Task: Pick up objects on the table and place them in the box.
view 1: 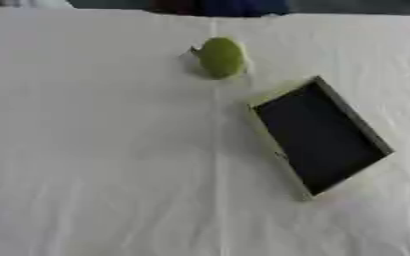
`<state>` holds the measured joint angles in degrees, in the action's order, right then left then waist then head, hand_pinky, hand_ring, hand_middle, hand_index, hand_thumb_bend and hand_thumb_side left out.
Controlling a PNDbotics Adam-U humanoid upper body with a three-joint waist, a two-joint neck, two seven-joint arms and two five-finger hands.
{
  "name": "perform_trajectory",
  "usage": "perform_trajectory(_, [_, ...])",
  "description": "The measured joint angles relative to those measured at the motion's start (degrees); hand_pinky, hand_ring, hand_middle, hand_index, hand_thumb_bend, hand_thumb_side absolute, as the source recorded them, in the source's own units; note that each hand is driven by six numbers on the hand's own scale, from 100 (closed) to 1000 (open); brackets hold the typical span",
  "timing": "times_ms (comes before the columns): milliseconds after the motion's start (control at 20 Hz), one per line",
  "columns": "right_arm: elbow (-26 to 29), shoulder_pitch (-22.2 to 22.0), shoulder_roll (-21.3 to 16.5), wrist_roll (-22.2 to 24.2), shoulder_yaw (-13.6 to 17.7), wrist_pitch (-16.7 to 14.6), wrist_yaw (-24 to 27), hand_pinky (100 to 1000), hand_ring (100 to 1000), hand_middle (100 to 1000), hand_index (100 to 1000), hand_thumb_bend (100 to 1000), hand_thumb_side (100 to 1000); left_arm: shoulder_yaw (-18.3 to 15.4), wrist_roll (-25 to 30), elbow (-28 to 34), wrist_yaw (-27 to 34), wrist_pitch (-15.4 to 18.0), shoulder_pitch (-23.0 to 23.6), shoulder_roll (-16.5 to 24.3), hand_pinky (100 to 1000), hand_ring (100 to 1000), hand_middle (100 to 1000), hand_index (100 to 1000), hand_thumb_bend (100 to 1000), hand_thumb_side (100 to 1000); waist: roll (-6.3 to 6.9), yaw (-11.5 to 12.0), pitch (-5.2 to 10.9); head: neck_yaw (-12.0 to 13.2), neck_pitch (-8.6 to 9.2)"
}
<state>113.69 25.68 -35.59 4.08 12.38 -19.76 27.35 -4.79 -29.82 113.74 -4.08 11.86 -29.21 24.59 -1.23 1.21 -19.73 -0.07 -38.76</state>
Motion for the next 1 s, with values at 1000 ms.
perform_trajectory(1000, [-7.5, 11.8, -16.8, 1.7, -7.1, 1.1, -18.8, 822, 784, 795, 871, 100, 434, 0.0, 0.2, 0.0, 0.0, -0.2, 0.4, 0.0, 762, 848, 633, 719, 242, 492, -1.21, 0.2, 0.08, -0.4, -0.57])
